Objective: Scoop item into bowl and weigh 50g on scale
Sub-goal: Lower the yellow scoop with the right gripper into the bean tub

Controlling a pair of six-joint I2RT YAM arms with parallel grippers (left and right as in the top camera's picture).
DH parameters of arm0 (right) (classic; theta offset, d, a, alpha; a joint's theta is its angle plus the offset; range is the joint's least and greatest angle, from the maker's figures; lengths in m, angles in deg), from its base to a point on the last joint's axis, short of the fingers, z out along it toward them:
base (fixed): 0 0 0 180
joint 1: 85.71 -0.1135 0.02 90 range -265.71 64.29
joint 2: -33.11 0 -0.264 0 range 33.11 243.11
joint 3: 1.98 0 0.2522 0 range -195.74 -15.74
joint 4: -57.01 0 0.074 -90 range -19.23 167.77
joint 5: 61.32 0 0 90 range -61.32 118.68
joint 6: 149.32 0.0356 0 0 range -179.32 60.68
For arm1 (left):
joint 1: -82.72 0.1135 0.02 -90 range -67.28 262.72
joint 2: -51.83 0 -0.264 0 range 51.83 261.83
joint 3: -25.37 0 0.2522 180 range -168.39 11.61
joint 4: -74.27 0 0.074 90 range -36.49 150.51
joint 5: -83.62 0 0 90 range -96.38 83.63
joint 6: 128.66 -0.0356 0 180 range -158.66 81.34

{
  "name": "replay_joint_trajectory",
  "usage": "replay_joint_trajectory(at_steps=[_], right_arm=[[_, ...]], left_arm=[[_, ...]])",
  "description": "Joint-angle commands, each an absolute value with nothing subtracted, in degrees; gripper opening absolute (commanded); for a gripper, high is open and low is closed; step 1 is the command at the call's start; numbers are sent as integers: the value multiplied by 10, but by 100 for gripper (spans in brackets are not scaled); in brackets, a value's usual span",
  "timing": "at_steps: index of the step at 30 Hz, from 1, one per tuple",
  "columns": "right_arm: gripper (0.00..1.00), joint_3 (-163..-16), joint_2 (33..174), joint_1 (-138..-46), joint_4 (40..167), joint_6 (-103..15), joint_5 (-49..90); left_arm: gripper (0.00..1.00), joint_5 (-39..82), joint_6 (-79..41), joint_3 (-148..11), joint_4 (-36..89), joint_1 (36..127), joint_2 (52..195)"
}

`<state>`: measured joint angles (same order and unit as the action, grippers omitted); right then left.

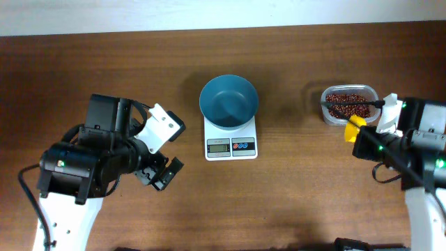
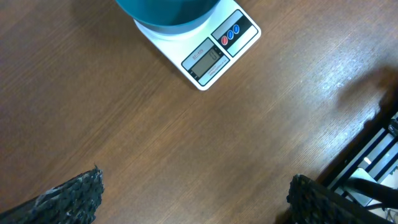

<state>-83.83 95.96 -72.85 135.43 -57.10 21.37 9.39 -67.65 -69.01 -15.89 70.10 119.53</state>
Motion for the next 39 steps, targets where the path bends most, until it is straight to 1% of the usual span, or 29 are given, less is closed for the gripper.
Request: replay_joint_trajectory(at_steps=[1,4,6,10,13,16,25,28,39], right_arm=[[4,-887,1007,-706,1383,-637,153],[4,-926,1039,-706,1391,-651,160],[4,-972,1078,-706,1418,-664,174],[4,-1052,1151,-706,1469,-664,251],[4,-1080,1182,-706,1459,-684,278],[4,-1083,1211,-706,1429,-686,313],[4,-1083,1264,-707,1352,-726,329],[4,-1083,1278,-707,1348,-751,341],[4,-1083,1340,-707,1315,-767,354]], left_arm=[[99,104,-687,-699,-157,704,1192],[99,104,-687,-699,-157,704,1192],[99,104,-687,-699,-157,704,1192],[99,104,-687,-699,-157,704,1192],[99,104,-687,-699,-157,704,1192],[99,104,-687,-699,-157,704,1192],[99,104,-687,-699,-157,704,1192],[99,104,-687,-699,-157,704,1192],[99,104,-687,-699,-157,704,1192]])
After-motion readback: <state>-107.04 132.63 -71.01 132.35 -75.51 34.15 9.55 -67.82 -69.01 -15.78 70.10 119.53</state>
